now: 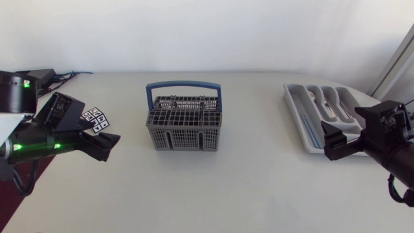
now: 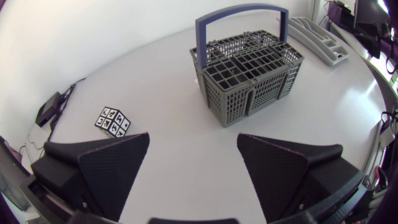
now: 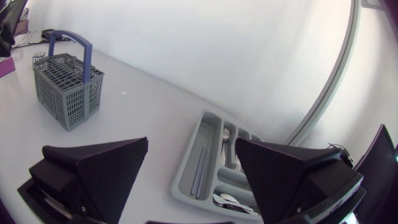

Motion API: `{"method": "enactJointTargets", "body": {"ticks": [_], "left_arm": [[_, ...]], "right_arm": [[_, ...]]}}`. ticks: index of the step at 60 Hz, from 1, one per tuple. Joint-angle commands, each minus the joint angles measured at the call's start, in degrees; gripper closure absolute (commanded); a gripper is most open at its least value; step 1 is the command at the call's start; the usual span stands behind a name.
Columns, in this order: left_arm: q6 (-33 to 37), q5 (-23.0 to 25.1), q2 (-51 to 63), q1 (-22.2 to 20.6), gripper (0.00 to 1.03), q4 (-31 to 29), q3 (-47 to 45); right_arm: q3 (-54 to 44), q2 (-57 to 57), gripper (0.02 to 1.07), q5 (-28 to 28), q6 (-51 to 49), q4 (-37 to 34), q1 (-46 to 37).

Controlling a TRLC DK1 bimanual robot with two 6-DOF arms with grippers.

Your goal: Transfer all utensils from the basket to the drawer tray.

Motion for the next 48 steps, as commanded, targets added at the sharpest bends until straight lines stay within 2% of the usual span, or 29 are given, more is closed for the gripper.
{"method": "enactJointTargets", "body": {"ticks": [1, 19, 48], "left_arm": [[-0.4, -0.1, -2.0, 0.8, 0.05, 1.6, -2.8], [-0.4, -0.6, -8.5, 3.7, 0.05, 7.2, -8.1], [-1.7, -0.6, -19.0, 8.8, 0.05, 16.4, -19.6]], "right_arm": [[-2.6, -2.1, 0.06, 1.6, 2.4, -0.6, 0.8], [-6.2, -10.4, 0.06, 1.9, 3.7, -3.5, 0.3], [-14.1, -25.3, 0.06, 2.9, 14.5, -3.4, 1.7]]}}
